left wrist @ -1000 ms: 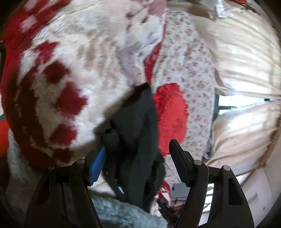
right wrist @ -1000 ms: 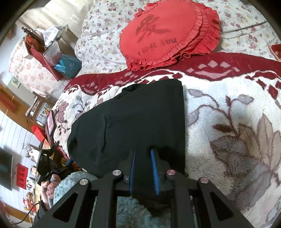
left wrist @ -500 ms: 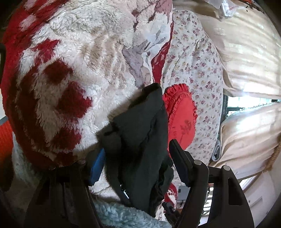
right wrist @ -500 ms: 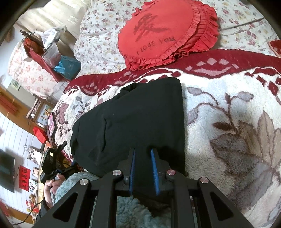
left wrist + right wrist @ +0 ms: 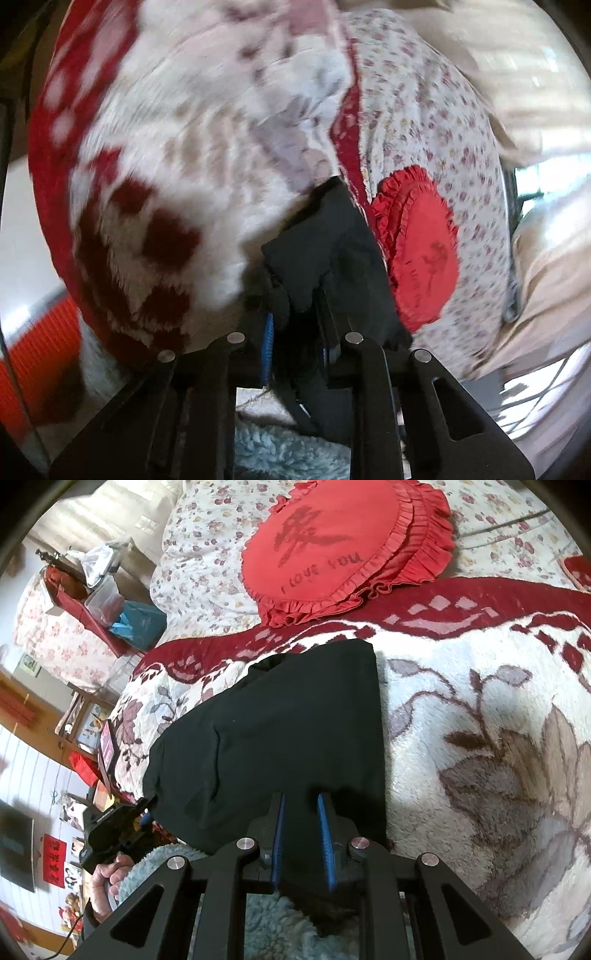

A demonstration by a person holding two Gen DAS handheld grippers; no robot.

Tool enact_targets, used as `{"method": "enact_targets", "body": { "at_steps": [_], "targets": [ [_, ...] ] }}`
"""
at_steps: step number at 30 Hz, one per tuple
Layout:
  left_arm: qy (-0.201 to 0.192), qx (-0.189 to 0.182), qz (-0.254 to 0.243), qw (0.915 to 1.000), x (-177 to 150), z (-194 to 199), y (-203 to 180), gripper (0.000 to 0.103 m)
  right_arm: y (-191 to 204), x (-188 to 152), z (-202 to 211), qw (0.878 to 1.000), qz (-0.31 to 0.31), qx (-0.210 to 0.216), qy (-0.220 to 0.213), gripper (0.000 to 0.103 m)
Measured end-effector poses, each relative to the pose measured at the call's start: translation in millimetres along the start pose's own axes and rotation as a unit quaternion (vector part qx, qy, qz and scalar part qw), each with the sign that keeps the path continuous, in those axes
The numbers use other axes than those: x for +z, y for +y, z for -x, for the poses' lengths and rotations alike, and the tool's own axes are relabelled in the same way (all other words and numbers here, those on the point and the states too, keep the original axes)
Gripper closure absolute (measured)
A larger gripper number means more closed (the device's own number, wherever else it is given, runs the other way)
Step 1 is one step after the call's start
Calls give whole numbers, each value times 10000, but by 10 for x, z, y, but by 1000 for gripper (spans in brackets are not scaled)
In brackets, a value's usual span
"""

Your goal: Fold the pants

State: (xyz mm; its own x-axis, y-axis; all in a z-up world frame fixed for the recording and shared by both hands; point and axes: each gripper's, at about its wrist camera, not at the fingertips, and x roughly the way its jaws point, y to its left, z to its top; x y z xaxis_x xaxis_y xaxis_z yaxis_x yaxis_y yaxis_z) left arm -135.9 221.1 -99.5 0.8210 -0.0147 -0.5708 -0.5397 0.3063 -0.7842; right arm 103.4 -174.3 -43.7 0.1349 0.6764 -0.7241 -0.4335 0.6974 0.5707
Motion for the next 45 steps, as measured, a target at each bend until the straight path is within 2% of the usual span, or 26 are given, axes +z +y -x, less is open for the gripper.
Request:
{"method": "enact_targets", "body": {
  "at_steps": [4, 9, 15, 19, 25, 28, 34, 36, 39, 40, 42, 45],
  "targets": [
    [-194, 233, -765, 9966, -54, 53, -269, 86, -49, 8, -2, 9999, -139, 69, 16, 87],
    [-286, 329, -1264, 9910, -106, 51, -458, 86, -70, 21, -4, 9998, -160, 93, 23, 87],
    [-426, 389, -2080, 9764, -185, 62, -849, 86, -94, 19, 4, 9997, -226, 132, 33, 87],
    [-440, 281, -2795, 9587, -308, 60, -1217, 86, -123, 13, 15, 9994, -287, 175, 24, 87],
    [-220, -164, -3969, 9174, -683, 28, -1871, 86, -150, 17, 31, 9992, -337, 225, 1, 87],
    [-107, -363, -4237, 9050, -875, -5, -2094, 86, -165, 10, 51, 9990, -373, 250, -38, 87],
    [216, -582, -4352, 8982, -1117, -102, -2196, 87, -266, -21, 147, 9970, -650, 325, -258, 87],
    [382, -627, -4451, 8925, -1213, -149, -2198, 87, -306, -37, 182, 9959, -768, 340, -333, 87],
    [819, -682, -4709, 8757, -1403, -279, -2247, 87, -345, -47, 210, 9945, -886, 394, -388, 87],
    [1016, -649, -4840, 8667, -1488, -354, -2281, 87, -355, -49, 218, 9941, -913, 415, -402, 87],
    [1238, -567, -5014, 8544, -1614, -454, -2316, 86, -368, -46, 225, 9937, -946, 446, -407, 87],
    [1484, -420, -5168, 8421, -1752, -596, -2346, 86, -391, -47, 233, 9931, -987, 491, -411, 87]
  ]
}}
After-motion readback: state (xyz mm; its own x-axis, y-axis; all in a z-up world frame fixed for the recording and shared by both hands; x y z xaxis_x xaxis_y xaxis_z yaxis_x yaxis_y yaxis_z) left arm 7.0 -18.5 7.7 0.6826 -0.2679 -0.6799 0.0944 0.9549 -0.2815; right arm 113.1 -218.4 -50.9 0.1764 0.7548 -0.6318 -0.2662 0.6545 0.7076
